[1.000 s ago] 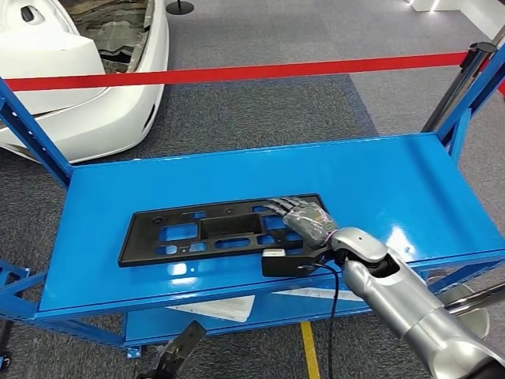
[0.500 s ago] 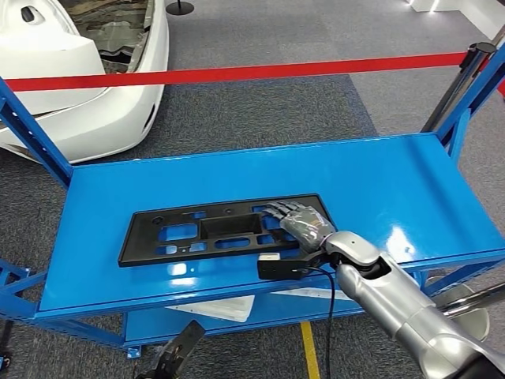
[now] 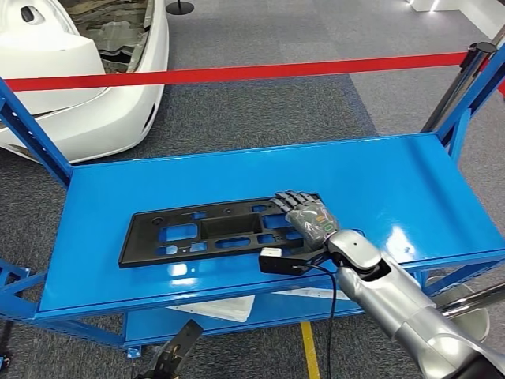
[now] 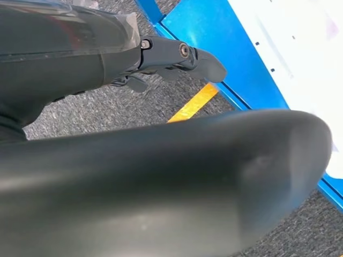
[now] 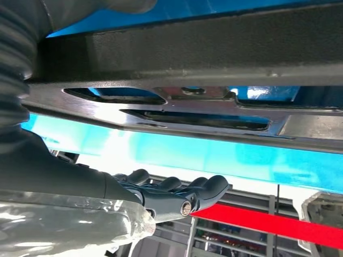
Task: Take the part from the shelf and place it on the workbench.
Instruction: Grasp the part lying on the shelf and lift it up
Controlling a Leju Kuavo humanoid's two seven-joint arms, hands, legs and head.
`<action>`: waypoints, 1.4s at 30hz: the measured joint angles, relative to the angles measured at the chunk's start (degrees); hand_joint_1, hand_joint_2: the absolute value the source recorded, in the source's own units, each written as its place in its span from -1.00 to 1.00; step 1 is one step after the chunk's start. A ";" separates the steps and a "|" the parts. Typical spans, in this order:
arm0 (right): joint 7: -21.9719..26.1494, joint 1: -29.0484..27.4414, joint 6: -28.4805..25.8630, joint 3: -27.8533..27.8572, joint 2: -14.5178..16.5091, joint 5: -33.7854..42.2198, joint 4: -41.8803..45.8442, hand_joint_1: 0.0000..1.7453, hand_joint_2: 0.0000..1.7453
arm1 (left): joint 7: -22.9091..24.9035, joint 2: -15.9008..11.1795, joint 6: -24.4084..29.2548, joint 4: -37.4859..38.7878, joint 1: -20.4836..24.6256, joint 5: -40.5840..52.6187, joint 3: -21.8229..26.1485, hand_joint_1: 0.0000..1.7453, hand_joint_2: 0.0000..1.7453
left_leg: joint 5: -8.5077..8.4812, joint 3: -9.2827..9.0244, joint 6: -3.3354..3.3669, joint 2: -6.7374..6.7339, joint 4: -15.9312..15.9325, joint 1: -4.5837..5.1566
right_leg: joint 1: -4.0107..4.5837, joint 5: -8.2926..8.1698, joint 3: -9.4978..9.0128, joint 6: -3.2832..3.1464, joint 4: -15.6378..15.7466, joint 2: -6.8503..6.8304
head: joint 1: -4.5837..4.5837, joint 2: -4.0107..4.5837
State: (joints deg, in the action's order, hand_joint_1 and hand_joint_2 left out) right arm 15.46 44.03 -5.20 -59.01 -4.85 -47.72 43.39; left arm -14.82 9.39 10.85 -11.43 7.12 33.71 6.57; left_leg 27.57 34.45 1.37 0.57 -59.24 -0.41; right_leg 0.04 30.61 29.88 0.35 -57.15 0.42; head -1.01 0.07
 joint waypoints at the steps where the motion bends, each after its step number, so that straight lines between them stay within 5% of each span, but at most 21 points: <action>1: -0.10 -0.06 -0.22 0.05 0.01 -0.43 -0.08 -1.00 1.00 | 0.00 0.00 0.01 0.00 0.00 0.06 0.04 -1.00 -1.00 | 0.00 0.00 0.00 0.00 0.00 0.00 | 0.00 0.00 0.00 0.00 0.00 0.00 | 0.00 0.00; 17: -2.76 -2.03 -9.08 3.15 1.40 -7.78 -5.47 -0.92 1.00 | 0.23 0.12 0.10 0.00 0.04 1.92 0.39 -1.00 -1.00 | 0.00 -0.17 0.00 0.00 0.00 0.00 | 0.00 0.00 -0.15 0.00 0.02 0.00 | 0.00 0.00; 18: -2.64 -2.06 -9.07 3.49 1.44 -7.80 -5.80 -0.66 1.00 | 0.23 0.12 0.10 0.00 0.04 1.97 0.40 -1.00 -1.00 | 0.00 -0.21 0.00 0.00 0.00 0.00 | 0.00 0.00 -0.18 0.00 0.02 0.00 | 0.00 0.00; 21: -2.22 -2.16 -9.06 4.41 1.53 -8.00 -6.67 0.73 1.00 | 0.24 0.13 0.09 0.00 0.05 2.03 0.51 -1.00 -1.00 | 0.00 -0.29 0.00 0.00 0.00 0.00 | 0.00 0.00 -0.26 0.00 0.02 0.00 | 0.00 0.00; 22: -2.13 -2.26 -9.06 4.71 1.54 -8.06 -6.95 0.98 1.00 | 0.23 0.14 0.06 0.00 0.05 2.02 0.61 -1.00 -1.00 | 0.00 -0.30 0.00 0.00 0.00 0.00 | 0.00 0.00 -0.27 0.00 0.02 0.00 | 0.00 0.00; 42: 1.65 -4.77 -10.49 14.20 0.89 -7.18 -6.19 1.00 1.00 | -0.04 0.16 -0.48 0.00 0.07 3.12 2.63 -1.00 -1.00 | 0.00 -0.41 0.00 0.02 0.00 0.01 | -0.01 0.01 -0.40 0.01 0.04 0.00 | 0.01 0.00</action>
State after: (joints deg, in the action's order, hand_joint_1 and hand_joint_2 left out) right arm 17.11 39.26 -15.68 -44.81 -3.96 -54.90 37.21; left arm -14.86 9.55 10.37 -11.43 7.19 36.82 9.20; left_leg 27.57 34.04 1.38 0.59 -59.24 -0.40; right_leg 0.03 30.62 29.48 0.35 -57.11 0.42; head -1.00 0.07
